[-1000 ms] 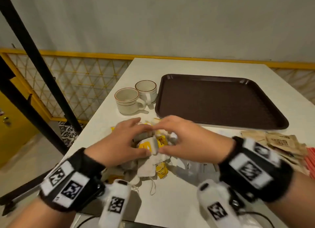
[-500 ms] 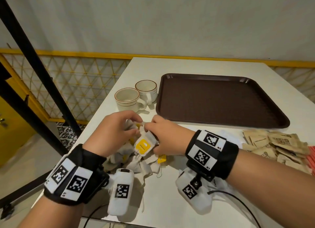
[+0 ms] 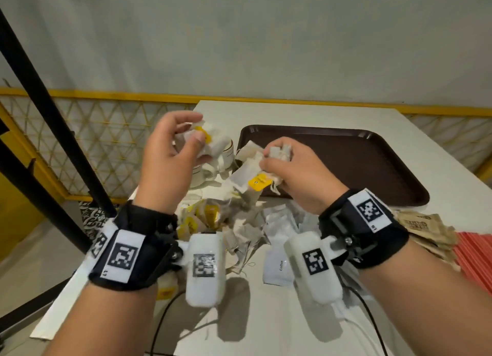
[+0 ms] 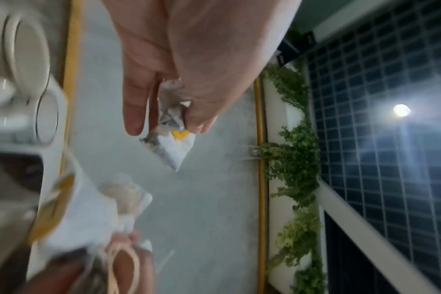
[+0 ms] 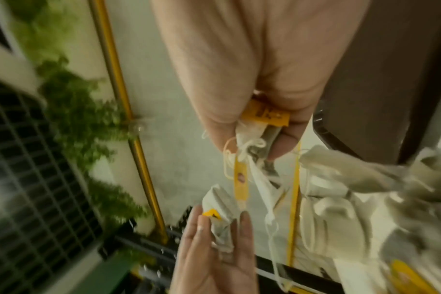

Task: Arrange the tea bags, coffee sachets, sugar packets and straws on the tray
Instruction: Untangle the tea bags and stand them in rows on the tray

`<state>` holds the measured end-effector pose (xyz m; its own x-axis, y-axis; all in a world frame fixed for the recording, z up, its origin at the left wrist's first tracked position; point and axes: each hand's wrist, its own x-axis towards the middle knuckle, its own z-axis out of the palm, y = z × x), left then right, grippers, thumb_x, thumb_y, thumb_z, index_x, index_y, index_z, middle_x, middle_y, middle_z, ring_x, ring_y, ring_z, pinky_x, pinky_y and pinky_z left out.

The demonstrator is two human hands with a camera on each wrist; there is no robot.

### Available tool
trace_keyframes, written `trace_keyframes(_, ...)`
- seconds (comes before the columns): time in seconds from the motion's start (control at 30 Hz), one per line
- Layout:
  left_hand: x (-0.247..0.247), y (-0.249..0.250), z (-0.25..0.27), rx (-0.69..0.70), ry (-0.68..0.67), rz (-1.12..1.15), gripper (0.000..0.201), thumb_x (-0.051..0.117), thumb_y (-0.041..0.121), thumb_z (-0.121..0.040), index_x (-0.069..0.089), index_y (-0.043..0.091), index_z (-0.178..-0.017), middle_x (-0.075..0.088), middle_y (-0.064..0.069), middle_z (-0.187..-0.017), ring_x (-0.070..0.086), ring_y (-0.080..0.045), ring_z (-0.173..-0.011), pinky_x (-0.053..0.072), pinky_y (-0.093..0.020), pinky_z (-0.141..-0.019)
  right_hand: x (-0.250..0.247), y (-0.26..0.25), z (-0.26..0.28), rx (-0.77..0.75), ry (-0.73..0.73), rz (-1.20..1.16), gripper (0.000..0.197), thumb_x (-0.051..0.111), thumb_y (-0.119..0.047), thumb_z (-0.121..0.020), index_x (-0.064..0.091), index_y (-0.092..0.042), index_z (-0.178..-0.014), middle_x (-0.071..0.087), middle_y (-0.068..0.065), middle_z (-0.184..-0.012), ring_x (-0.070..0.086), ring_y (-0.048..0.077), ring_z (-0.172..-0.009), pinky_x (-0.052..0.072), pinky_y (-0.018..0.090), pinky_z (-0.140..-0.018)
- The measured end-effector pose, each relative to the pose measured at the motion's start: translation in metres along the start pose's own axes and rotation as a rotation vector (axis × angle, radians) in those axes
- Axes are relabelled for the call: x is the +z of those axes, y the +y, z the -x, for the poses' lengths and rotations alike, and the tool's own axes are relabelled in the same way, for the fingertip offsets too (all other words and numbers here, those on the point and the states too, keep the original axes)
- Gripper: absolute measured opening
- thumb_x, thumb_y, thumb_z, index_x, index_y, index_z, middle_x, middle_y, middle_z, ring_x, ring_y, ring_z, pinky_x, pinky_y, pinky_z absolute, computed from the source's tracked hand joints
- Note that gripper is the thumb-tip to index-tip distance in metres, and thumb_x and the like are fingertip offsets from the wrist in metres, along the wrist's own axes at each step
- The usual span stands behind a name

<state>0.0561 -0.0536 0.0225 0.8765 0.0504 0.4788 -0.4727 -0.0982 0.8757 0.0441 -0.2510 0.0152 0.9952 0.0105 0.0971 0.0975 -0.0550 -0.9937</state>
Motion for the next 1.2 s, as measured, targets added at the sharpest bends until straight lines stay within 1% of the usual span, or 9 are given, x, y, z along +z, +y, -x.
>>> trace_keyframes(0.13,0.065,0.007,0.005,-0.178,-0.012,0.232,0.026,0.039,0.004,-0.098,0.058,0.022,-0.094,0.054,-0.002,-0.090,0.060,-0.015,-0.082,0.059,-0.035,-0.067,-0.034,-0.001,0.000,0.093,0.160,-0.461,0.012,0.056,0.000,-0.092,0.058,-0.011,-0.097,0.060,0.010,-0.090,0.058,0.018,-0.076,0.047,0.029,-0.071)
trace_keyframes(0.27,0.123,0.008,0.011,-0.433,-0.070,0.440,0.034,0.029,-0.002,-0.098,0.055,0.013,-0.083,0.055,-0.004,-0.094,0.057,-0.016,-0.088,0.058,-0.047,-0.079,-0.065,0.004,0.001,0.087,0.288,-0.781,0.029,0.054,-0.003,-0.094,0.054,-0.005,-0.123,0.065,0.013,-0.096,0.059,0.014,-0.071,0.050,0.018,-0.055)
trace_keyframes(0.43,0.174,-0.004,0.016,-0.663,-0.170,0.690,0.026,0.037,0.004,-0.098,0.059,-0.001,-0.111,0.068,-0.019,-0.104,0.065,-0.030,-0.100,0.056,-0.040,-0.088,-0.081,0.016,0.000,0.021,0.370,-0.764,0.030,0.053,-0.001,-0.093,0.055,-0.003,-0.123,0.062,0.017,-0.104,0.061,0.013,-0.073,0.050,0.017,-0.054)
trace_keyframes(0.5,0.179,-0.010,0.017,-0.698,-0.144,0.774,0.027,0.039,0.013,-0.100,0.059,-0.003,-0.110,0.064,-0.018,-0.094,0.063,-0.026,-0.092,0.058,-0.034,-0.082,-0.081,0.023,-0.001,0.018,0.403,-0.702,0.027,0.055,0.000,-0.092,0.055,-0.002,-0.119,0.061,0.020,-0.106,0.062,0.016,-0.075,0.051,0.018,-0.056)
trace_keyframes(0.63,0.176,-0.019,0.010,-0.680,-0.306,0.756,0.053,0.049,0.040,-0.093,0.057,-0.002,-0.124,0.064,-0.017,-0.118,0.061,-0.023,-0.109,0.052,-0.032,-0.094,-0.083,0.029,-0.007,0.031,0.409,-0.645,0.026,0.056,0.003,-0.091,0.054,-0.001,-0.116,0.062,0.022,-0.106,0.064,0.020,-0.081,0.054,0.022,-0.062)
trace_keyframes(0.83,0.165,-0.030,0.010,-0.632,-0.350,0.724,0.025,0.054,0.004,-0.091,0.060,0.002,-0.115,0.071,-0.011,-0.102,0.069,-0.017,-0.093,0.056,-0.028,-0.084,-0.083,0.026,-0.007,0.063,0.285,-0.469,0.023,0.053,0.002,-0.092,0.059,-0.001,-0.114,0.065,0.019,-0.098,0.063,0.021,-0.078,0.052,0.031,-0.067)
trace_keyframes(1.0,0.153,-0.038,0.016,-0.646,-0.378,0.709,0.023,0.053,0.000,-0.092,0.064,0.006,-0.112,0.070,-0.015,-0.106,0.068,-0.022,-0.093,0.057,-0.029,-0.084,-0.084,0.035,0.006,0.081,0.196,-0.430,0.024,0.056,-0.011,-0.095,0.063,0.000,-0.115,0.069,0.016,-0.091,0.066,0.020,-0.072,0.055,0.028,-0.059)
trace_keyframes(1.1,0.148,-0.036,0.019,-0.666,-0.385,0.740,0.022,0.052,-0.001,-0.092,0.064,0.004,-0.110,0.070,-0.016,-0.108,0.069,-0.022,-0.093,0.058,-0.025,-0.076,-0.085,0.037,0.013,0.112,0.153,-0.414,0.024,0.057,-0.015,-0.094,0.065,0.002,-0.110,0.067,0.020,-0.089,0.066,0.026,-0.075,0.058,0.040,-0.072)
trace_keyframes(1.2,0.147,-0.032,0.017,-0.659,-0.379,0.757,0.025,0.053,-0.002,-0.092,0.062,0.002,-0.114,0.070,-0.015,-0.107,0.070,-0.019,-0.091,0.058,-0.022,-0.073,-0.084,0.036,0.016,0.116,0.102,-0.392,0.031,0.061,-0.016,-0.089,0.061,0.003,-0.114,0.065,0.021,-0.098,0.063,0.027,-0.084,0.056,0.039,-0.075)
